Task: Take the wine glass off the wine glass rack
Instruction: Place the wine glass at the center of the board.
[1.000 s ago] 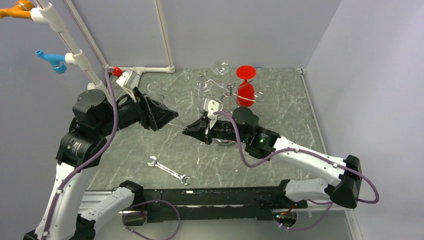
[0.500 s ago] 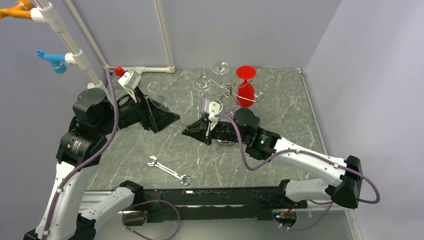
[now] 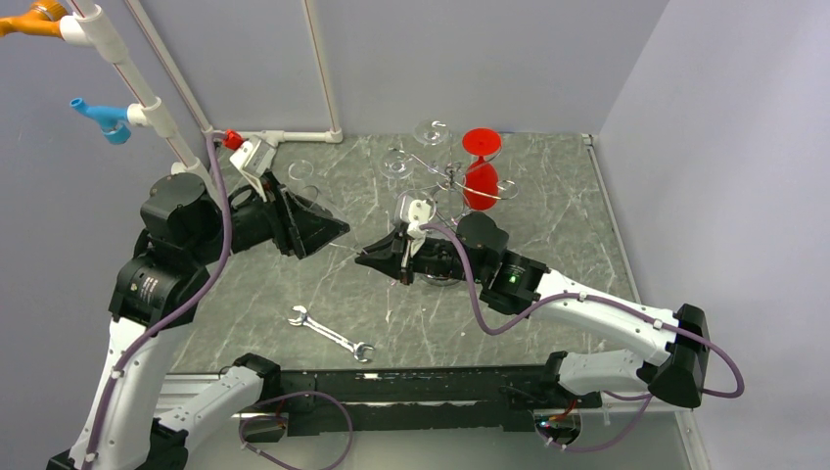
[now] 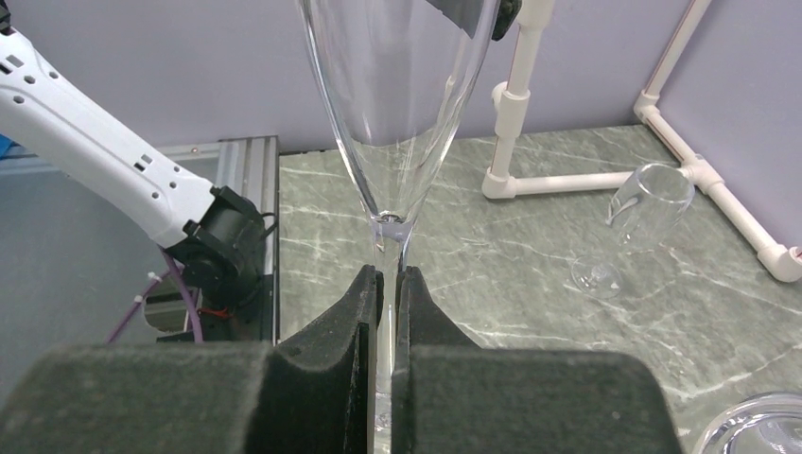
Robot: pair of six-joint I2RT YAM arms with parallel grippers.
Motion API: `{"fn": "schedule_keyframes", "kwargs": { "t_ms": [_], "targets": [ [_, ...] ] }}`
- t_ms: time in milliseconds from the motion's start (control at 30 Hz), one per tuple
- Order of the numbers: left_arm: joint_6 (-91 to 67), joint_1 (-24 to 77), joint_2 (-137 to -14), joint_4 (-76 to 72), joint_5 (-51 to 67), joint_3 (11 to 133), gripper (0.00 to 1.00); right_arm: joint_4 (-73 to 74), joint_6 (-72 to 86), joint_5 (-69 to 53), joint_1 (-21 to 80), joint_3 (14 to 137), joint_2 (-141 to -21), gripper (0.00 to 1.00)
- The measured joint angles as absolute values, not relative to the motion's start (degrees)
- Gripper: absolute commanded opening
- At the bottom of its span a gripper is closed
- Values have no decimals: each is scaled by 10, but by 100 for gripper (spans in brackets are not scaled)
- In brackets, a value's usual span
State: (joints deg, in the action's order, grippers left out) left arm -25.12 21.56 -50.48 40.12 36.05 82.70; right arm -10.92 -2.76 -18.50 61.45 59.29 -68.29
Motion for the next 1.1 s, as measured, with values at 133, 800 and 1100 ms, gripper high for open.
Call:
{"fn": "schedule_keyframes", "kwargs": {
  "t_ms": [133, 800, 1100],
  "targets": [
    [-251, 216, -505, 401, 359, 827, 15, -109, -25, -181, 616, 593, -683, 6],
    [-246, 216, -496, 415, 300, 827, 0, -121, -17, -181, 618, 593, -681, 63],
    [-222, 216, -492, 429, 229, 830, 0, -91, 22, -180, 618, 615, -649, 72]
  ]
}}
